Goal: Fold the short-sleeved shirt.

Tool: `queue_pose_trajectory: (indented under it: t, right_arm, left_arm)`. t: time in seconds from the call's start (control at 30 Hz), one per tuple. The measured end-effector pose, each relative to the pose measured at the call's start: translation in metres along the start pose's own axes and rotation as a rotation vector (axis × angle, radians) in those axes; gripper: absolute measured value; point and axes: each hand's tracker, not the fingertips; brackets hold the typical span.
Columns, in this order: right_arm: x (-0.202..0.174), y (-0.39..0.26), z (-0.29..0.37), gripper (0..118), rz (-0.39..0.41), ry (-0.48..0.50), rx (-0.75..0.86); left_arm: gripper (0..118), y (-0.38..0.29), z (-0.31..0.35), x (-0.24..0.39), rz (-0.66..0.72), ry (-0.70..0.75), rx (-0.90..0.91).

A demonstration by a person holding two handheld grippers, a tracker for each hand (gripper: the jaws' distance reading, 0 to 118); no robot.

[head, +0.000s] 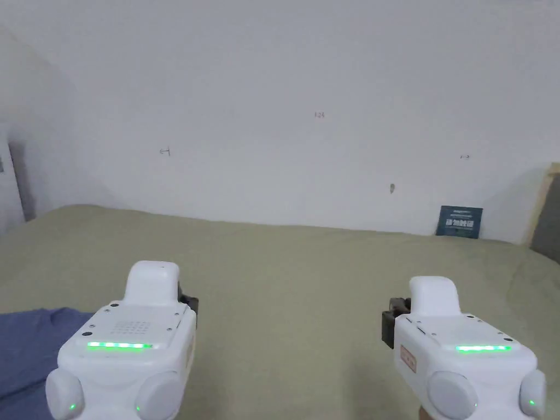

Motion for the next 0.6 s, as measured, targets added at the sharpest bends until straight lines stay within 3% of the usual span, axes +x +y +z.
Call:
queue_pose_trajectory:
  t: [0.37,0.6]
  right_arm:
    - [-0.212,0.013,-0.004,1,0.111,0.544,0.025]
    - [-0.253,-0.002,-0.004,1,0.125,0.627,-0.016]
  left_arm:
    - [0,-0.024,0.114,-0.159,0.086,0.451,-0.052]
    - [0,-0.036,0.142,-0.186,0.116,0.512,-0.074]
